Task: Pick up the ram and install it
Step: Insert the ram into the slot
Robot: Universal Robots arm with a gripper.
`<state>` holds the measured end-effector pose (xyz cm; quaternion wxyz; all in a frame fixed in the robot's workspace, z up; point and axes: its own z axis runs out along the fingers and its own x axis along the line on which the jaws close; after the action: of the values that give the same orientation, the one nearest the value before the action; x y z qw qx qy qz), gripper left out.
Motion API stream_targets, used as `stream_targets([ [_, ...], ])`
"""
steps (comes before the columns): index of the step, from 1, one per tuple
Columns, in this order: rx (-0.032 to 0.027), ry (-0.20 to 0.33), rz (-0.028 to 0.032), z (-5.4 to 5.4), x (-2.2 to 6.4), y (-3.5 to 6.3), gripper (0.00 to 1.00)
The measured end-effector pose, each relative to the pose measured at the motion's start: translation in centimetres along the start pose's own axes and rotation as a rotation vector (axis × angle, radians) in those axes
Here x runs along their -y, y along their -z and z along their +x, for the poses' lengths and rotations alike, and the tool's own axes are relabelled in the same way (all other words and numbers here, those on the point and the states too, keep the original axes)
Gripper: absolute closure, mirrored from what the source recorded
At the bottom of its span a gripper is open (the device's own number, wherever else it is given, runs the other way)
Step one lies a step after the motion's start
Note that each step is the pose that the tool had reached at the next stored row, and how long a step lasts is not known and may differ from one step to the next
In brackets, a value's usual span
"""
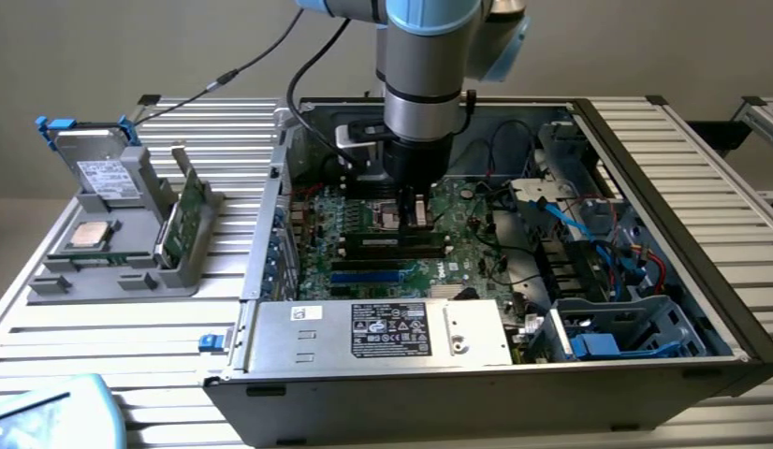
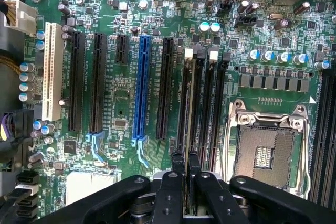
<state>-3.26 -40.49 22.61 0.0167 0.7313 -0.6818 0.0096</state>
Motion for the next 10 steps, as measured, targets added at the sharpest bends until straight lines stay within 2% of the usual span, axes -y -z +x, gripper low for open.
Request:
stream_targets([
  [10,-0.0002,0.0,-0.0001,0.1,-0.01,0.0,0.86],
])
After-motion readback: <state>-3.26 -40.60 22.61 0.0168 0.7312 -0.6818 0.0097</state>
